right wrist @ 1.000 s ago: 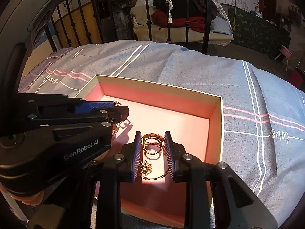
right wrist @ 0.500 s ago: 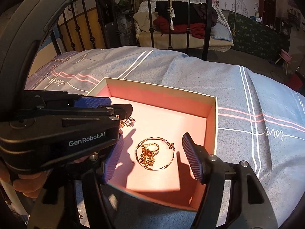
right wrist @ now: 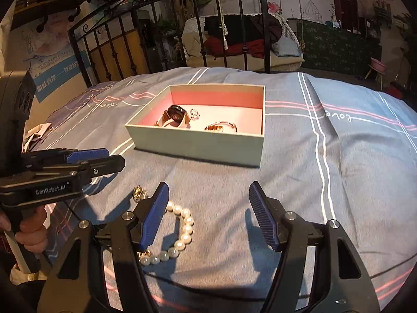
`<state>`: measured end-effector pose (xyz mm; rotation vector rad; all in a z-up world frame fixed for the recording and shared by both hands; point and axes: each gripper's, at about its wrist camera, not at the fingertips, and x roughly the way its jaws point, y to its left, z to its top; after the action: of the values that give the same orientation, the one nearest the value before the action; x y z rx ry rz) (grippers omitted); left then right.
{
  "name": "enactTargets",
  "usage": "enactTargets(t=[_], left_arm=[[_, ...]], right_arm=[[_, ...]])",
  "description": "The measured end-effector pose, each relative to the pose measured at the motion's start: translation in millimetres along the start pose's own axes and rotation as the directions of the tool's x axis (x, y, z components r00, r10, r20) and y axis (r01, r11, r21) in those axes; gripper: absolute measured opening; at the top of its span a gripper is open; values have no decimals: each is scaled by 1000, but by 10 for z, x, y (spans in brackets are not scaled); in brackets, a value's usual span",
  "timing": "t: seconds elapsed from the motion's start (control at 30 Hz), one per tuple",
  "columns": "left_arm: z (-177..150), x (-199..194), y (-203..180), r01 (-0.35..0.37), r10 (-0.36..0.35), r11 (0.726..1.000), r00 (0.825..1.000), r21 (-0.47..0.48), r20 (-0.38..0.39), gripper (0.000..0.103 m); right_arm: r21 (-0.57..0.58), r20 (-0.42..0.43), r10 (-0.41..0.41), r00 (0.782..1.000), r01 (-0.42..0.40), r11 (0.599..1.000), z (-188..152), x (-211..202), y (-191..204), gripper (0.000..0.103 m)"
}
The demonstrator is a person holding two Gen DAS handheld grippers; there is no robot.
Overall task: Organize jewelry
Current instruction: 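Withdraw both open tools from the box, then close the left tool on the gold pendant while the right grasps the pearl bracelet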
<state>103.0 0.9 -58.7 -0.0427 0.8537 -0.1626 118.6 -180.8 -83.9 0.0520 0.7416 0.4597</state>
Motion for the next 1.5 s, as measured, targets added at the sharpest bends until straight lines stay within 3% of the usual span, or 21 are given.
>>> enactTargets(t=[0.17,0.43,0.57,0.63,0.8,0.87,0.93,0.97,1.0,1.07,1.13,1.2,1.4,1.47,1.5], left_arm=[[-203,100,-115,28,-27,1000,999,15,-32,28],[-218,257,-235,28,-21,996,996,80,-85,27],[-161,329,-205,68,-61,994,995,80,-85,25],[-150,323,-202,95,-88,992,993,87,-81,19],[-139,182,-238,104,-104,989,995,109,-6,19],[-109,38,-206,169,-174,983,983,78,61,19],[-92,71,-264,59,-67,990,996,126,58,19],[-83,104,-262,56,-62,989,997,136,39,19],[-76,68,-207,111,-116,990,992,92,51,19],[-57,38,-194,97,-102,992,992,82,68,19],[-42,48,-130,133,-134,991,990,32,52,19],[-47,11,-123,106,-108,994,992,36,64,19],[-103,-25,-104,120,-121,993,991,20,51,21],[-116,-46,-67,116,-116,993,992,-2,55,24],[-129,-68,-48,114,-113,994,992,-1,58,25]], right_arm=[[14,-31,11,999,-10,1000,-167,47,4,64],[23,-31,13,999,-13,1000,-203,63,4,64],[17,-44,9,999,-8,1000,-204,108,27,64],[17,-45,9,999,-8,1000,-203,115,29,64],[26,-49,9,999,-8,1000,-211,131,12,64],[24,-50,11,999,-10,1000,-211,135,12,64],[24,-55,11,998,-10,1000,-211,151,11,64],[24,-59,10,998,-9,1000,-204,158,8,64],[22,-59,10,998,-8,1000,-202,162,9,64],[21,-57,11,998,-10,1000,-205,163,10,64],[20,-62,11,998,-10,1000,-196,177,12,64],[9,-69,8,998,-7,1000,-196,188,34,64],[-73,-137,26,990,-36,997,-176,312,279,66],[-124,-146,-15,989,-3,992,-174,337,360,60],[-113,-146,-4,989,-12,994,-168,325,340,46]])
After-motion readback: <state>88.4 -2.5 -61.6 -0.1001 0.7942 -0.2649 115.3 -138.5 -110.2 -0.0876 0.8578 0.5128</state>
